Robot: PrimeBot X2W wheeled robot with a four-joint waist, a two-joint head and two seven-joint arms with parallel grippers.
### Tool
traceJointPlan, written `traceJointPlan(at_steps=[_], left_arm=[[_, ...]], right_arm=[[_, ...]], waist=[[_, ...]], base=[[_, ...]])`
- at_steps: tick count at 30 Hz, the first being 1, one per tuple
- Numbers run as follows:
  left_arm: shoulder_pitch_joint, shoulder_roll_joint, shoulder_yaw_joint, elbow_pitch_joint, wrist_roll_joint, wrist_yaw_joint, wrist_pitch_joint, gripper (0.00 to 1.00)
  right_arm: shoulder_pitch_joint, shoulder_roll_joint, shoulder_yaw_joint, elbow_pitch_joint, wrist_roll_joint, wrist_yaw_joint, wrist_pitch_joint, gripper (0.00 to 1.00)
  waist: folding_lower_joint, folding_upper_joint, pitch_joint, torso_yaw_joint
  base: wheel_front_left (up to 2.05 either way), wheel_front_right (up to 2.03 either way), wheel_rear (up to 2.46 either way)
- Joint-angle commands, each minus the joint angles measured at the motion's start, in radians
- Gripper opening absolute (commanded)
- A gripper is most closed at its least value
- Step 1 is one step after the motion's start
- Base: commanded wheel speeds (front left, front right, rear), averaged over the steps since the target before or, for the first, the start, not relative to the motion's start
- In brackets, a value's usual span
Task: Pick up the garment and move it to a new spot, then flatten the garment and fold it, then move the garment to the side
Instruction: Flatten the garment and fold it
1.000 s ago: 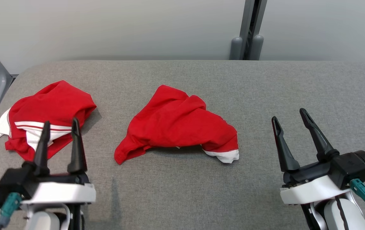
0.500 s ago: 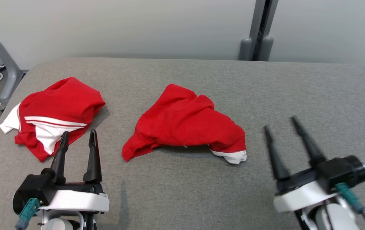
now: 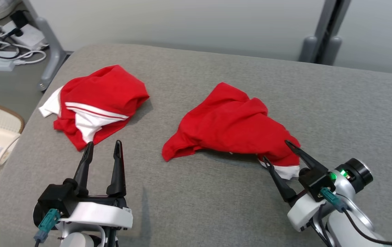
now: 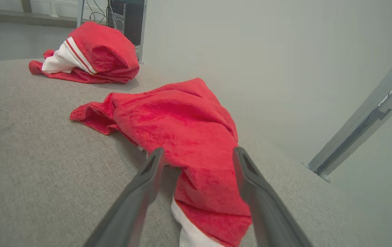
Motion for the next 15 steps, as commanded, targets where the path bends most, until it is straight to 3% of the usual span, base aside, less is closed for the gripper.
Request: traceJointPlan(at_steps=[1, 8, 12, 13, 14, 15], left_arm=[[-0.014, 0.004, -0.005, 0.003, -0.007, 0.006, -0.003, 1.00], [-0.024, 0.004, -0.029, 0.010, -0.024, 0.016, -0.002, 1.00], [-0.024, 0.004, -0.048, 0.015, -0.026, 0.021, -0.003, 1.00], [-0.024, 0.004, -0.052, 0.015, -0.026, 0.022, -0.003, 1.00], [-0.025, 0.004, -0.057, 0.014, -0.028, 0.023, -0.003, 1.00], [-0.026, 0.004, -0.061, 0.015, -0.029, 0.025, -0.003, 1.00]], right_arm=[[-0.028, -0.017, 0.006, 0.033, -0.027, -0.001, -0.002, 1.00], [-0.115, -0.052, 0.038, 0.174, -0.149, -0.001, -0.002, 1.00], [-0.140, -0.036, 0.003, 0.230, -0.197, -0.001, -0.002, 1.00], [-0.145, -0.031, -0.008, 0.236, -0.202, -0.001, -0.002, 0.31], [-0.150, -0.024, -0.022, 0.245, -0.199, -0.001, -0.002, 0.20], [-0.150, -0.015, -0.033, 0.250, -0.190, -0.001, -0.002, 0.00]], waist=[[0.0000, 0.0000, 0.008, 0.032], [0.0000, 0.0000, 0.024, 0.089], [0.0000, 0.0000, 0.030, 0.104], [0.0000, 0.0000, 0.031, 0.106], [0.0000, 0.0000, 0.032, 0.107], [0.0000, 0.0000, 0.032, 0.107]], base=[[0.00, 0.00, 0.00], [0.00, 0.00, 0.00], [0.00, 0.00, 0.00], [0.00, 0.00, 0.00], [0.00, 0.00, 0.00], [0.00, 0.00, 0.00]])
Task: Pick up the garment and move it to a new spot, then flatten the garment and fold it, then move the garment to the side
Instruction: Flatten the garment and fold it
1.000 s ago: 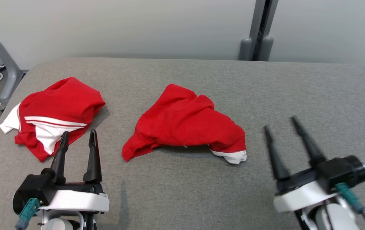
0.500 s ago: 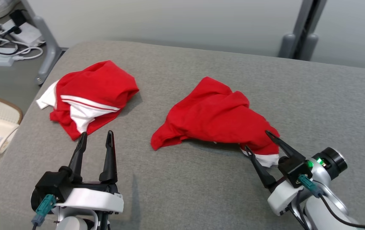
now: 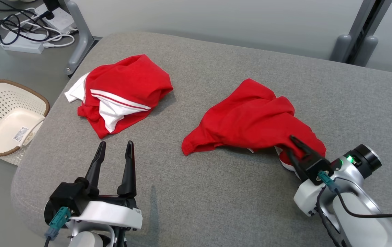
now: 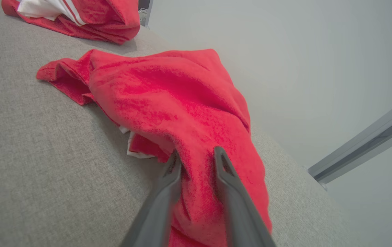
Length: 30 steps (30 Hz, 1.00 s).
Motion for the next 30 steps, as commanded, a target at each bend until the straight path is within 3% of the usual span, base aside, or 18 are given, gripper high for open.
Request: traceJointPlan(at_steps=[1, 6, 9, 13, 16, 23, 28, 30], left_arm=[[-0.014, 0.004, -0.002, 0.000, -0.006, 0.008, -0.003, 1.00], [-0.009, 0.003, 0.000, 0.001, -0.001, 0.011, -0.003, 1.00], [-0.009, 0.004, 0.004, 0.003, 0.003, 0.006, -0.003, 1.00], [-0.002, 0.004, 0.013, 0.004, 0.003, 0.009, -0.003, 1.00], [0.006, 0.003, 0.016, 0.006, 0.003, 0.007, -0.003, 1.00], [0.015, 0.003, 0.023, 0.001, 0.003, 0.011, -0.003, 1.00], [-0.004, 0.004, 0.027, -0.003, 0.009, 0.008, -0.003, 1.00], [-0.011, 0.003, 0.028, -0.002, 0.012, 0.003, -0.003, 1.00]], right_arm=[[-0.012, 0.005, -0.019, 0.005, 0.011, -0.001, -0.002, 0.00], [-0.007, 0.046, -0.025, -0.051, 0.076, -0.001, -0.002, 0.00], [-0.002, 0.075, 0.012, -0.127, 0.211, 0.000, -0.002, 0.00], [-0.045, 0.078, 0.093, -0.206, 0.296, -0.001, -0.002, 0.00], [-0.073, 0.094, 0.086, -0.262, 0.423, 0.000, -0.002, 0.00], [-0.091, 0.102, -0.034, -0.240, 0.627, 0.000, 0.019, 0.00], [-0.054, 0.050, -0.192, -0.143, 0.722, 0.000, 0.076, 0.00], [-0.041, 0.006, -0.231, -0.086, 0.688, 0.000, 0.094, 0.00]], waist=[[0.0000, 0.0000, -0.001, 0.000], [0.0000, 0.0000, -0.013, -0.020], [0.0000, 0.0000, -0.029, -0.046], [0.0000, 0.0000, -0.046, -0.083], [0.0000, 0.0000, -0.055, -0.114], [0.0000, 0.0000, -0.059, -0.174], [0.0000, 0.0000, -0.042, -0.206], [0.0000, 0.0000, -0.032, -0.216]], base=[[0.00, 0.00, 0.00], [0.00, 0.00, 0.00], [0.00, 0.00, 0.00], [0.00, 0.00, 0.00], [0.00, 0.00, 0.00], [0.00, 0.00, 0.00], [0.00, 0.00, 0.00], [0.00, 0.00, 0.00]])
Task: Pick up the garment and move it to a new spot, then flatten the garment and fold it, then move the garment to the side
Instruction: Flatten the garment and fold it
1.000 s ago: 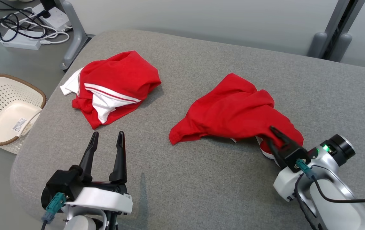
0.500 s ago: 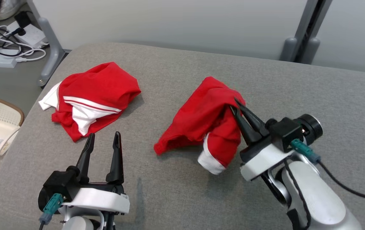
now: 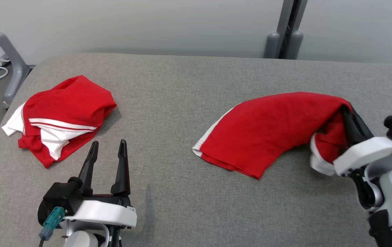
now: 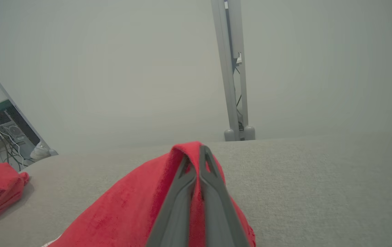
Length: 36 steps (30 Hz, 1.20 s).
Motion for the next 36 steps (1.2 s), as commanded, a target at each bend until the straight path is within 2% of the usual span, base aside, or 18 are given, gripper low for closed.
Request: traceJointPlan(at_steps=[1, 2, 4, 7, 13, 19, 26, 32, 36], left_arm=[[-0.017, 0.003, 0.004, -0.001, 0.007, -0.005, -0.003, 1.00], [-0.018, 0.004, 0.005, 0.001, 0.009, -0.007, -0.003, 1.00], [-0.020, 0.003, 0.008, 0.003, 0.011, -0.007, -0.003, 1.00], [-0.027, 0.004, 0.013, 0.008, 0.016, -0.011, -0.003, 1.00], [-0.037, 0.004, 0.015, 0.011, 0.018, -0.013, -0.003, 1.00], [-0.032, 0.004, 0.020, 0.003, -0.002, -0.007, -0.003, 1.00], [-0.010, 0.004, 0.021, -0.005, 0.004, -0.004, -0.003, 1.00], [0.001, 0.003, 0.010, -0.007, 0.003, -0.003, -0.003, 1.00], [-0.007, 0.003, 0.004, -0.005, 0.001, -0.006, -0.003, 1.00]], right_arm=[[0.007, -0.018, -0.016, 0.020, -0.021, 0.000, 0.001, 0.40], [0.013, -0.033, -0.042, 0.056, -0.049, 0.000, 0.005, 1.00], [0.014, -0.065, -0.080, 0.117, -0.141, 0.000, 0.000, 1.00], [-0.005, -0.051, -0.132, 0.164, -0.234, 0.000, -0.015, 1.00], [-0.005, 0.004, -0.161, 0.110, -0.330, 0.000, -0.077, 1.00], [0.070, 0.047, -0.053, -0.064, -0.379, 0.000, -0.096, 1.00], [0.196, 0.050, 0.066, -0.269, -0.384, 0.000, -0.095, 1.00], [0.253, 0.045, 0.107, -0.296, -0.392, 0.000, -0.095, 1.00], [0.251, 0.038, 0.160, -0.269, -0.407, 0.000, -0.095, 1.00]], waist=[[0.0000, 0.0000, 0.011, -0.012], [0.0000, 0.0000, 0.015, -0.017], [0.0000, 0.0000, 0.022, -0.027], [0.0000, 0.0000, 0.030, -0.045], [0.0000, 0.0000, 0.028, -0.079], [0.0000, 0.0000, 0.013, -0.102], [0.0000, 0.0000, -0.010, -0.117], [0.0000, 0.0000, -0.012, -0.112], [0.0000, 0.0000, -0.001, -0.095]], base=[[0.00, 0.00, 0.00], [0.00, 0.00, 0.00], [0.00, 0.00, 0.00], [0.00, 0.00, 0.00], [0.00, 0.00, 0.00], [0.00, 0.00, 0.00], [0.00, 0.00, 0.00], [0.00, 0.00, 0.00], [0.00, 0.00, 0.00]])
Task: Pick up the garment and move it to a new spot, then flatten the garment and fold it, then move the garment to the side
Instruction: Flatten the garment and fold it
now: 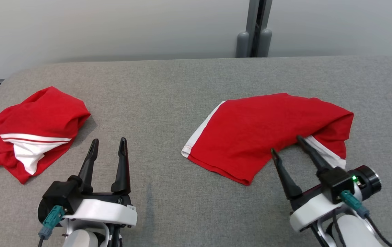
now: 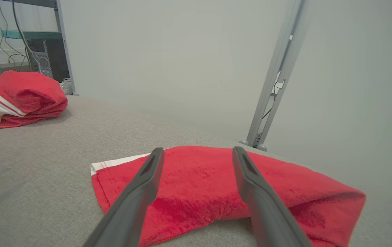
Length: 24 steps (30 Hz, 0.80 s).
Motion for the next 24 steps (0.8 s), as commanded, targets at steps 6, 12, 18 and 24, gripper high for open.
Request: traceJointPlan(at_steps=[6, 12, 18, 24], left_arm=[[-0.011, 0.004, -0.010, 0.007, 0.007, -0.004, -0.003, 1.00], [-0.017, 0.004, -0.017, 0.016, 0.002, -0.002, -0.003, 1.00], [-0.023, 0.003, -0.019, 0.013, -0.004, -0.002, -0.003, 1.00], [-0.031, 0.004, -0.036, 0.011, -0.012, -0.002, -0.003, 1.00]], right_arm=[[-0.033, -0.020, 0.098, 0.094, -0.007, 0.000, -0.002, 1.00], [-0.080, -0.024, 0.183, 0.257, 0.041, 0.000, 0.019, 1.00], [-0.139, -0.033, 0.222, 0.372, 0.069, 0.000, 0.020, 1.00], [-0.192, -0.043, 0.259, 0.470, 0.068, 0.000, 0.010, 1.00]], waist=[[0.0000, 0.0000, 0.021, 0.040], [0.0000, 0.0000, 0.034, 0.089], [0.0000, 0.0000, 0.047, 0.128], [0.0000, 0.0000, 0.062, 0.165]], base=[[0.00, 0.00, 0.00], [0.00, 0.00, 0.00], [0.00, 0.00, 0.00], [0.00, 0.00, 0.00]])
